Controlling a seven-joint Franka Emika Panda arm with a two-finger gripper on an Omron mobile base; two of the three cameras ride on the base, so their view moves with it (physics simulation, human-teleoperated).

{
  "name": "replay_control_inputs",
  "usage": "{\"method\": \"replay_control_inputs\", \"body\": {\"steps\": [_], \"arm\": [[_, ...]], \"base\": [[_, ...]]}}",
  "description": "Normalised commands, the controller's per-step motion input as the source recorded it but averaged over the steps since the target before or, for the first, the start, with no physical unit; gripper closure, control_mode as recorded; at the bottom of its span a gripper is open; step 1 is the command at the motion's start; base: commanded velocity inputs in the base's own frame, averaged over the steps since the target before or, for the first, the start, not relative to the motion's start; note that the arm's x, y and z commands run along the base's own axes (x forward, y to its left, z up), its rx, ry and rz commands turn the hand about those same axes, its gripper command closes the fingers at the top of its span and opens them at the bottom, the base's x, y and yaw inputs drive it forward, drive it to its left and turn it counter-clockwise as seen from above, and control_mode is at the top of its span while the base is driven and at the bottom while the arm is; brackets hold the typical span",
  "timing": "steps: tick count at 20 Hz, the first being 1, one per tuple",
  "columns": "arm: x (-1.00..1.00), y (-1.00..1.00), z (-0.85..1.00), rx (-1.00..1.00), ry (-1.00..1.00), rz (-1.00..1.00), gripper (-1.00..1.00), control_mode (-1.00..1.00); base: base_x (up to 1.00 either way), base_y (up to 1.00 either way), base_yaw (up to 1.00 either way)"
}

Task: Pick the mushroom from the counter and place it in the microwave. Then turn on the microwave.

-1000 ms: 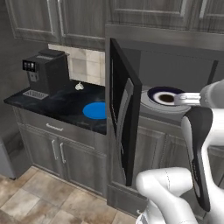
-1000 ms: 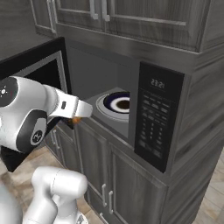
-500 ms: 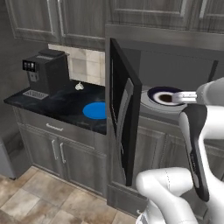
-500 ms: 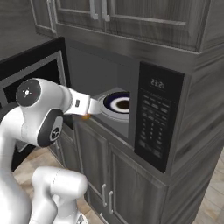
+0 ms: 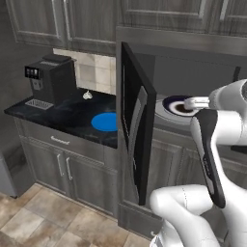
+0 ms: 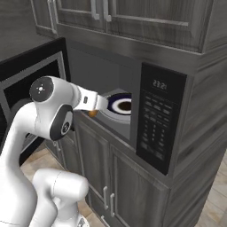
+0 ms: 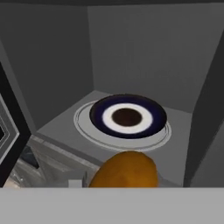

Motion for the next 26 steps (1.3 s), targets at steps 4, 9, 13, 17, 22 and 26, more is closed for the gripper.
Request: {"method": "replay_control_inputs", "body": {"steps": [4, 9, 13, 17, 22, 26], "arm": [[0.23, -0.02, -0.17, 0.00, -0.04, 0.00, 1.00, -1.00], [0.12, -0.05, -0.20, 0.00, -0.08, 0.00, 1.00, -1.00], [0.24, -0.06, -0.13, 0.00, -0.04, 0.00, 1.00, -1.00], [0.41, -0.10, -0.02, 0.00, 0.00, 0.00, 1.00, -1.00], [0.41, -0.13, 0.00, 0.00, 0.00, 0.00, 1.00, -1.00], [0.37, -0.12, -0.01, 0.00, 0.00, 0.00, 1.00, -1.00]], "base": [[0.00, 0.00, 0.00], [0.00, 0.00, 0.00], [0.00, 0.00, 0.00], [0.00, 0.00, 0.00], [0.00, 0.00, 0.00], [0.00, 0.00, 0.00]]}}
